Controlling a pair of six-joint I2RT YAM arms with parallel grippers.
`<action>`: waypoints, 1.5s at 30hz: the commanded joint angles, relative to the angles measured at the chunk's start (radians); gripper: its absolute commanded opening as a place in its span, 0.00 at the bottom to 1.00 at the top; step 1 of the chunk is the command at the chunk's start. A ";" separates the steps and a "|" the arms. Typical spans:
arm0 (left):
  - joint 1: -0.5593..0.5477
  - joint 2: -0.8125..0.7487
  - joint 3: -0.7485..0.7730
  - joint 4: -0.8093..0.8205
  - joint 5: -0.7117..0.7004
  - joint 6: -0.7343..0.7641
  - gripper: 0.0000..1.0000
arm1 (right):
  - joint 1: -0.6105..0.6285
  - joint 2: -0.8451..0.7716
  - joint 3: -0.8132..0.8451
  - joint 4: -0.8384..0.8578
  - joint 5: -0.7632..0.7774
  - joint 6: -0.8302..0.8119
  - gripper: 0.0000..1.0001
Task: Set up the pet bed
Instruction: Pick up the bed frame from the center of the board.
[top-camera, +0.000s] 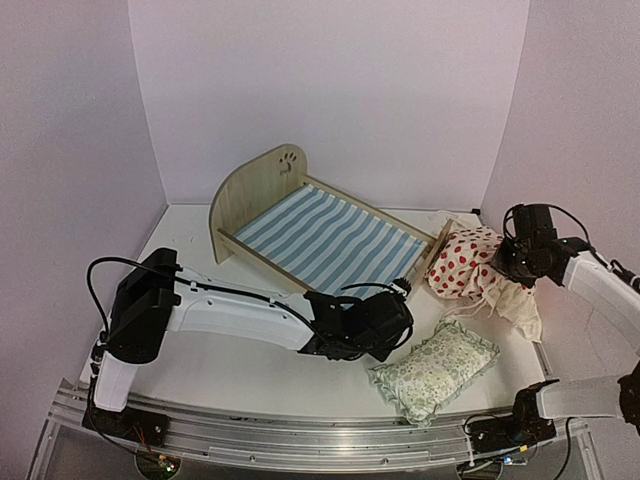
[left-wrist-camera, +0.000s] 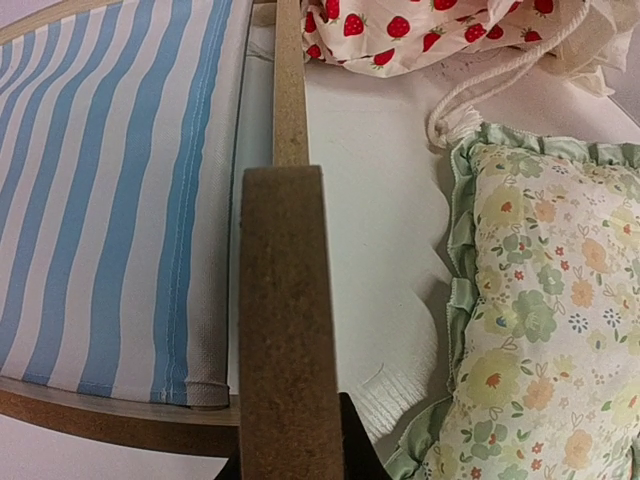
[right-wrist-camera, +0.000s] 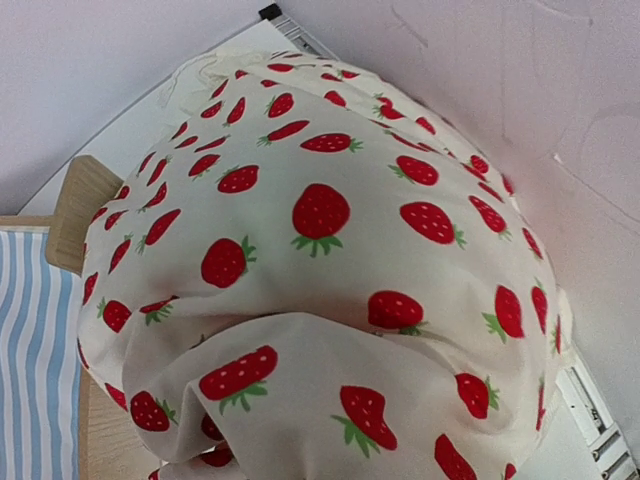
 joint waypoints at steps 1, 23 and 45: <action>0.052 -0.213 -0.006 0.206 -0.193 0.099 0.00 | -0.003 -0.056 0.001 -0.068 0.147 -0.030 0.00; 0.150 -0.272 -0.091 0.261 -0.193 0.094 0.00 | -0.004 -0.105 0.337 -0.151 0.179 -0.087 0.00; 0.157 -0.107 -0.023 0.250 -0.122 0.065 0.00 | -0.003 0.033 0.759 -0.091 0.073 -0.108 0.00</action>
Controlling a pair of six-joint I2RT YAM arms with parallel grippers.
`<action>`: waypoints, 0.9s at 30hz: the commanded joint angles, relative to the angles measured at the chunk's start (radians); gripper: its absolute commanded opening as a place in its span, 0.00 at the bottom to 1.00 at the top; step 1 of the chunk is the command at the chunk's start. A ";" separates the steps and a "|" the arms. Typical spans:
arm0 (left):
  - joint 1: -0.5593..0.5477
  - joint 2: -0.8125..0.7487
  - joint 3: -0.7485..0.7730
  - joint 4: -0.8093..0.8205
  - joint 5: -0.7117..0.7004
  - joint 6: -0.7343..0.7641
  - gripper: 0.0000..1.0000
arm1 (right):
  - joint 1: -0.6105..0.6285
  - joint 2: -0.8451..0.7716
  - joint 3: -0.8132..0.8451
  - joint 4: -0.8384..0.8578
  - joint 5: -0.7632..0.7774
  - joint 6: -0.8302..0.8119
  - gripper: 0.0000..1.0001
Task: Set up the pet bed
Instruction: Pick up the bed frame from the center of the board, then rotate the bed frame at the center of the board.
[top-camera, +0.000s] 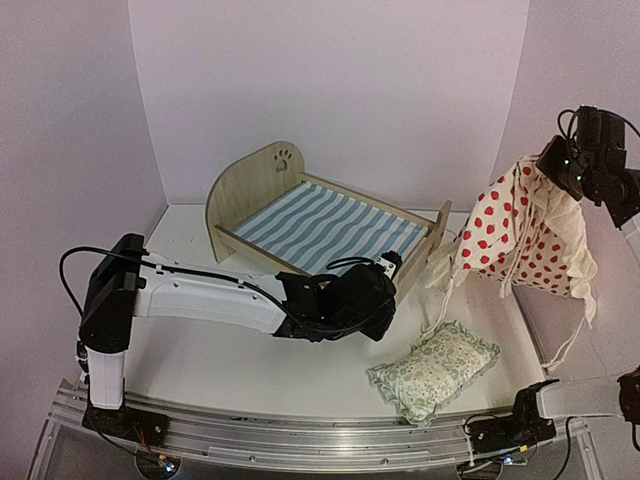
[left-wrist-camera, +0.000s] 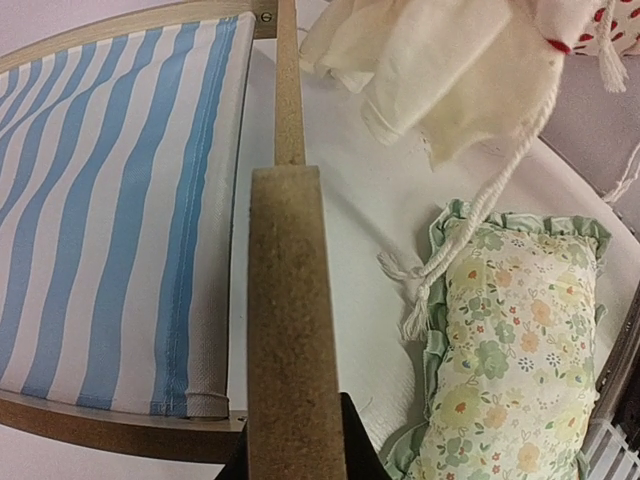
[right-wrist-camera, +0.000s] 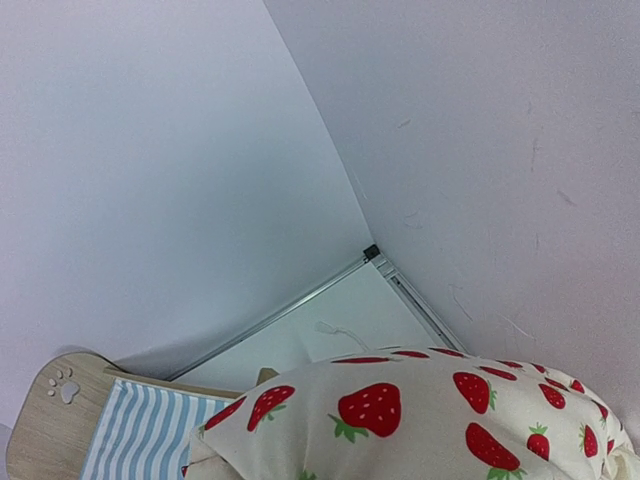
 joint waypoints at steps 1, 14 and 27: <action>0.105 0.028 0.081 0.119 -0.173 0.038 0.00 | -0.003 0.020 0.073 0.078 -0.022 -0.014 0.00; 0.105 0.090 0.075 0.158 -0.127 0.033 0.00 | -0.003 0.026 0.068 0.126 -0.020 -0.019 0.00; 0.103 0.142 0.081 0.188 -0.093 0.035 0.00 | -0.004 0.013 0.119 0.172 0.017 -0.072 0.00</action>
